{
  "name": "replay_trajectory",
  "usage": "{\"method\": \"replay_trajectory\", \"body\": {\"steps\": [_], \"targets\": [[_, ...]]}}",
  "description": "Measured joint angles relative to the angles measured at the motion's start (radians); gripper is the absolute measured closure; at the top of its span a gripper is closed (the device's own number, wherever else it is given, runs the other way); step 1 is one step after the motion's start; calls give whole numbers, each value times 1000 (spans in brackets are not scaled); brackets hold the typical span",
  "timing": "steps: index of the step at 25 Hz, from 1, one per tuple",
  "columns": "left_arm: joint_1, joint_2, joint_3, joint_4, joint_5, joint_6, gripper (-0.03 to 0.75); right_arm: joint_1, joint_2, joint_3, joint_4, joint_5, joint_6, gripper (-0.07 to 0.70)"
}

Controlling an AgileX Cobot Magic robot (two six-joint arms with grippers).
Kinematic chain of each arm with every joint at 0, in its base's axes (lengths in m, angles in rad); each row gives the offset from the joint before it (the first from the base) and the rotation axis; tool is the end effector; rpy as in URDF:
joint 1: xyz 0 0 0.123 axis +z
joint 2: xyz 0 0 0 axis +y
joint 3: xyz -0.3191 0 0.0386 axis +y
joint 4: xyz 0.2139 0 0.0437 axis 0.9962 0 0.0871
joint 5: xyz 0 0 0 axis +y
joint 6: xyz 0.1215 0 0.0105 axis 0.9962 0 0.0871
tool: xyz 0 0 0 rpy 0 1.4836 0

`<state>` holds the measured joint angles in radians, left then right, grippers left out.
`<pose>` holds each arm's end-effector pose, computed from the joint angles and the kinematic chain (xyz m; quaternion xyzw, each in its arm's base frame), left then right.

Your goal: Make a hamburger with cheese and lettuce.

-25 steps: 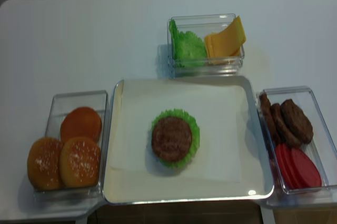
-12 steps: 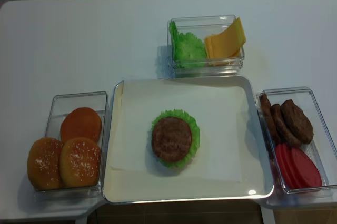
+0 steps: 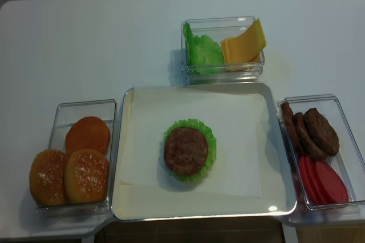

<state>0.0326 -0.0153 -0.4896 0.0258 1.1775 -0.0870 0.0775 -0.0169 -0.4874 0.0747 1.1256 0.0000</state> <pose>-0.0521 0.0012 0.2310 -0.0539 0.8793 0.0000 0.4731 -0.0493 0.0044 0.2359 -0.0364 0.8673 0.0564 0.4933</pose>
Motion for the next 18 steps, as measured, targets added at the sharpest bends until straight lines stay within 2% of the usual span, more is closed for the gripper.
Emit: {"method": "replay_trajectory", "body": {"steps": [18], "targets": [[0, 0, 0, 0, 0, 0, 346, -9, 0, 0, 0, 0, 8, 171]]}}
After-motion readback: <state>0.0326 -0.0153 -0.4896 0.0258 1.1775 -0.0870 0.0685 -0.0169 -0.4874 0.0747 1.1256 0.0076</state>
